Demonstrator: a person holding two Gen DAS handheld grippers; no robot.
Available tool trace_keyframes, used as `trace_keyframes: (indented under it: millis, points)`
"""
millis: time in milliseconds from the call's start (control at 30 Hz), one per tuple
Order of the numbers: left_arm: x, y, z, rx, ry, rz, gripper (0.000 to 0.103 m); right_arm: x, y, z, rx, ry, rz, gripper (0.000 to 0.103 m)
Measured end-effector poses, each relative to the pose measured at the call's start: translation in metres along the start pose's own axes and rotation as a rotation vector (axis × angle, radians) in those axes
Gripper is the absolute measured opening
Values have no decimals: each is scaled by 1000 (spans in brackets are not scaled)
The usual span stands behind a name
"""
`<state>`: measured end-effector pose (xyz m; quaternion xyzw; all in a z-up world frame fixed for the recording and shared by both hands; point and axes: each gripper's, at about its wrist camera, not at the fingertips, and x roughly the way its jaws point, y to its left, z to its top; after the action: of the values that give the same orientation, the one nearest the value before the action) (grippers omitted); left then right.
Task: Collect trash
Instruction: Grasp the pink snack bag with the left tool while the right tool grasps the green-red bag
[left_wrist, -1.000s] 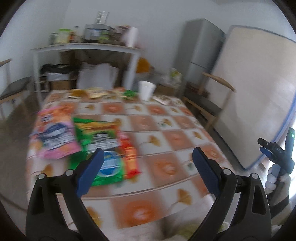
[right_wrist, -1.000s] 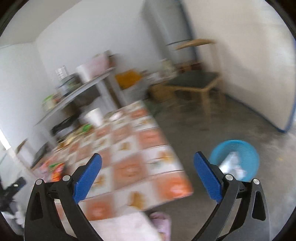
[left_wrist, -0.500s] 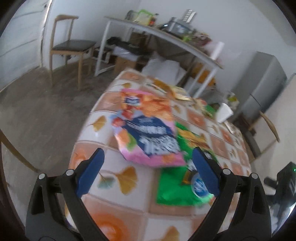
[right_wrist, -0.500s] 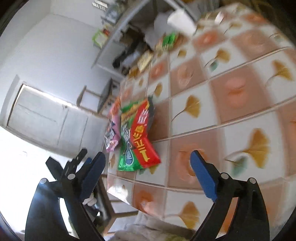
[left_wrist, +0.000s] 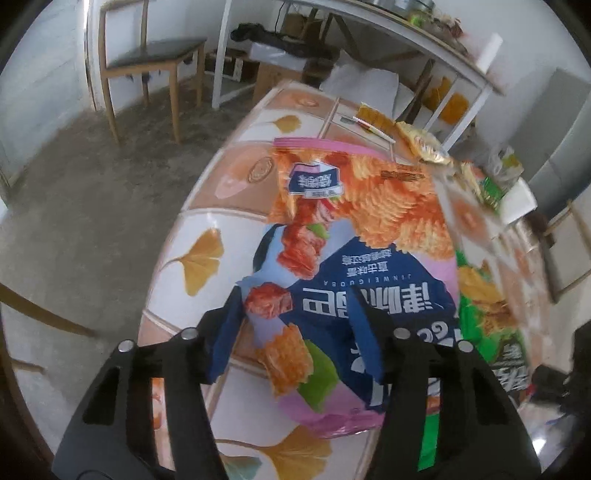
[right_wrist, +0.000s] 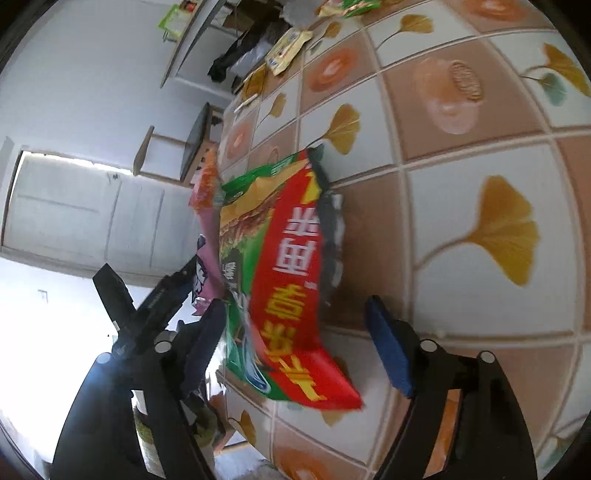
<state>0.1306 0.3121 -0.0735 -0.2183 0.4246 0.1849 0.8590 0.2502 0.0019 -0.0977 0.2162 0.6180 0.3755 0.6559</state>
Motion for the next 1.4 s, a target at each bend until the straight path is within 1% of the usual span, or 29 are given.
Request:
trace_keyframes:
  millis: [33, 67, 133, 167, 233, 333, 400, 567, 633, 733, 767, 900, 1033, 1133, 1167, 1400]
  points:
    - [0, -6, -3, 33, -3, 0, 42, 4, 0, 3, -2, 9, 5, 66]
    - [-1, -10, -5, 51, -4, -1, 39, 8, 1, 4, -1, 18, 16, 64]
    - [-1, -23, -12, 104, 3, -7, 29, 16, 3, 8, 5, 35, 29, 55]
    - [-1, -28, -15, 121, 7, -13, 29, 18, 3, 9, 8, 38, 31, 53]
    - [-3, -45, -25, 185, -1, -13, 26, 15, -1, 5, 19, 41, 34, 44]
    - [-9, -67, -40, 239, 2, -52, 24, 3, -13, -2, 37, 22, 29, 41]
    - [-11, -81, -49, 274, 5, -81, 23, -12, -24, -8, 52, 2, 18, 39]
    - [-20, -111, -75, 334, 19, -187, 20, -53, -52, -26, 84, -66, -35, 38]
    - [-24, -123, -87, 350, 28, -228, 17, -71, -64, -36, 109, -103, -56, 38]
    - [-27, -132, -98, 342, 54, -293, 13, -85, -75, -45, 153, -148, -61, 38]
    - [-27, -133, -100, 322, 74, -324, 10, -89, -79, -47, 164, -159, -59, 38]
    - [-24, -130, -100, 246, 123, -388, 9, -103, -92, -55, 203, -208, -48, 38]
    - [-23, -124, -97, 189, 143, -416, 8, -106, -96, -58, 204, -226, -57, 38]
    - [-25, -121, -96, 161, 139, -430, 8, -105, -93, -57, 197, -225, -70, 38]
    - [-25, -121, -94, 156, 139, -434, 8, -110, -96, -62, 194, -226, -73, 38]
    - [-32, -118, -91, 109, 118, -462, 7, -112, -99, -57, 195, -211, -78, 38]
